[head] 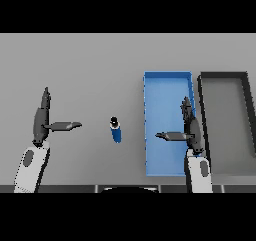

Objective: Pick up the blue pipe and place it into the blue bin.

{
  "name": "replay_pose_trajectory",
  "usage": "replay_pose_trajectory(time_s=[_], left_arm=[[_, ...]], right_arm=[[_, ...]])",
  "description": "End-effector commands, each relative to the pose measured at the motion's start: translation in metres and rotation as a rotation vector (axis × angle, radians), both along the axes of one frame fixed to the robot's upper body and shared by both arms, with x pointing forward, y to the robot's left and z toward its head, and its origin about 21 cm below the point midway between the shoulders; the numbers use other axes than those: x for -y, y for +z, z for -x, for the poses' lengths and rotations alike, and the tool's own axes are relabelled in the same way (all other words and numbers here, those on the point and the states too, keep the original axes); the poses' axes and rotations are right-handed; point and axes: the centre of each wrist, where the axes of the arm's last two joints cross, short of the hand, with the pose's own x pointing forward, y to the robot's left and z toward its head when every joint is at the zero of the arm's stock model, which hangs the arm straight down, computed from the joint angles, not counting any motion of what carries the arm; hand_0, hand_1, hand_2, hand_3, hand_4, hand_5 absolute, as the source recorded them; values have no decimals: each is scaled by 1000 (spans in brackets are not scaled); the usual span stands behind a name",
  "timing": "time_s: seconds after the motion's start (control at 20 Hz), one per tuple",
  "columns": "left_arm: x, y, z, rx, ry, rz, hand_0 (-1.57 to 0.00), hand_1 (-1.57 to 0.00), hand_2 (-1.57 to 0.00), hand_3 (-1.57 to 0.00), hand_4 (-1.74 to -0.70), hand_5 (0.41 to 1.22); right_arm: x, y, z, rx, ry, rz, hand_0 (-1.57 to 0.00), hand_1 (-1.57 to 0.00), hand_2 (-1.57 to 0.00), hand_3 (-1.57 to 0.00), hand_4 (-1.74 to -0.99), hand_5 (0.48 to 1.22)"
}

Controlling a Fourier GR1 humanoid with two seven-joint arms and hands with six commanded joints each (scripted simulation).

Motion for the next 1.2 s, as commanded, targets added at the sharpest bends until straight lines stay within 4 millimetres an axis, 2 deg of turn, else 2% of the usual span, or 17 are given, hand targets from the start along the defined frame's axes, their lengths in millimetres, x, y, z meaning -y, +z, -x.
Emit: replay_pose_trajectory(time_s=[0.0, 0.25, 0.3, 0.4, 0.6, 0.75, 0.9, 1.0, 1.15], left_arm=[[1, 0, -1, 4, -1, 1, 1, 1, 1, 1, -966, 593], [13, 1, -6, 9, -3, 2, 1, 1, 1, 1, -966, 593], [0, -2, 0, 7, -115, -68, 1, 1, 1, 1, -966, 593], [-17, -3, 4, -8, -232, -144, 1, 1, 1, 1, -960, 590], [-26, -6, 7, -8, -306, -157, 1, 1, 1, 1, -960, 594], [-25, 1, 11, 2, -417, -143, 1, 1, 1, 1, -976, 584], [-19, 6, 22, -54, -530, -164, 1, 1, 1, 1, -1026, 549], [-2, -1, 28, -91, -603, -160, 1, 1, 1, 1, -1071, 522], [24, -7, 36, -136, -696, -155, 1, 1, 1, 1, -1126, 485]], right_arm=[[1, 0, -1, -2, -2, 0, 1, 1, 1, 1, -1205, 629], [13, 3, -4, 8, -5, 9, 1, 1, 1, 1, -1205, 629], [27, 9, 3, 90, 28, 146, 1, 1, 1, 1, -1205, 629], [33, 11, 15, 131, 73, 275, 1, 1, 1, 1, -1197, 627], [36, 15, 18, 131, 98, 308, 1, 1, 1, 1, -1206, 625], [36, 17, 17, 123, 99, 316, 1, 1, 1, 1, -1192, 621], [30, 14, 14, 127, 107, 313, 1, 1, 1, 1, -1179, 616], [37, 12, 14, 123, 105, 329, 1, 1, 1, 1, -1174, 616], [34, 16, 17, 129, 113, 323, 1, 1, 1, 1, -1174, 618]])
